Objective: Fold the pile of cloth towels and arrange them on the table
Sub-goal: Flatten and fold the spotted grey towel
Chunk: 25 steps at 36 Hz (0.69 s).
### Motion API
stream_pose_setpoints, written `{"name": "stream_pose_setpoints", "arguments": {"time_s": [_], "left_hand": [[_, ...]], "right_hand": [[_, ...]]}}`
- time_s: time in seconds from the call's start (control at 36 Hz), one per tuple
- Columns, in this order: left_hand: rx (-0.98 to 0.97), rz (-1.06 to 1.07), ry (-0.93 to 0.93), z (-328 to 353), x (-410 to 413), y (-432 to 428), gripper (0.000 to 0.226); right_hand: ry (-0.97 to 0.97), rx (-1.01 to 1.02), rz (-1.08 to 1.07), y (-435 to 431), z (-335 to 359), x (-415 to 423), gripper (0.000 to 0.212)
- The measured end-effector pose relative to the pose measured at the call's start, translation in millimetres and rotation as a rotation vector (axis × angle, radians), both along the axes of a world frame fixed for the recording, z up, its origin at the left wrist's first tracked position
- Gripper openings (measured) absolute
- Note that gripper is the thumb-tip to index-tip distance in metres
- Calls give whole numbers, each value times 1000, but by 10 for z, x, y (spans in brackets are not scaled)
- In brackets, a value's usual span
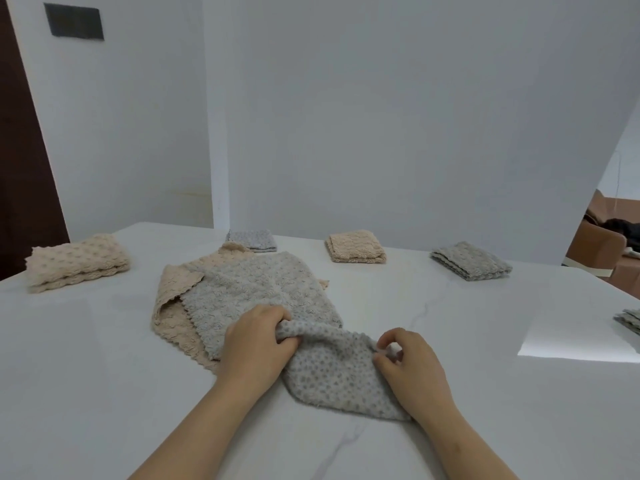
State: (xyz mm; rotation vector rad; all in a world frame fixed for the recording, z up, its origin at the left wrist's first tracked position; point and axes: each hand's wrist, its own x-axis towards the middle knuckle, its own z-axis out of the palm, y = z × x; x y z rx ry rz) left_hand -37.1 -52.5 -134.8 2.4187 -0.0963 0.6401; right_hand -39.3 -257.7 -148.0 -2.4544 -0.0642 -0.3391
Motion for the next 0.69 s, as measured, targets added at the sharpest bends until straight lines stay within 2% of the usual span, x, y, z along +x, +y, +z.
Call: {"name": "stream_pose_setpoints", "arguments": {"time_s": [0.06, 0.14, 0.17, 0.22, 0.31, 0.36, 0.44, 0.5, 0.53, 0.61, 0.67, 0.69], "left_hand": [[0, -17, -20, 11, -9, -16, 11], [-29, -43, -13, 48, -25, -8, 8], [-36, -58, 9, 53, -28, 3, 9], [-67, -112, 77, 75, -42, 18, 8], [-99, -210, 203, 77, -71, 17, 13], [-5, -250, 285, 48, -67, 29, 16], [169, -291, 354, 8, -47, 34, 49], [159, -300, 361, -2, -51, 23, 68], [105, -285, 369, -3, -51, 22, 69], [-37, -175, 348, -4, -32, 37, 60], [-23, -109, 288, -13, -15, 49, 52], [-7, -83, 251, -17, -20, 47, 40]], "right_hand": [[-15, 2, -5, 9, -1, 11, 28], [-26, 46, 1, -5, -4, 21, 15], [10, 13, -2, -8, -11, 29, 20], [86, -128, -1, -19, -19, 35, 38], [95, -241, -23, 3, -12, 50, 34], [54, -224, -50, 4, -19, 58, 28], [22, -192, -62, -31, -39, 88, 22], [-10, -177, -45, -48, -52, 93, 12], [-32, -159, -38, -53, -57, 95, 7], [-85, -76, -44, -59, -73, 95, 12], [-95, -18, -55, -62, -70, 96, 17], [-98, 0, -55, -64, -75, 100, 22]]}}
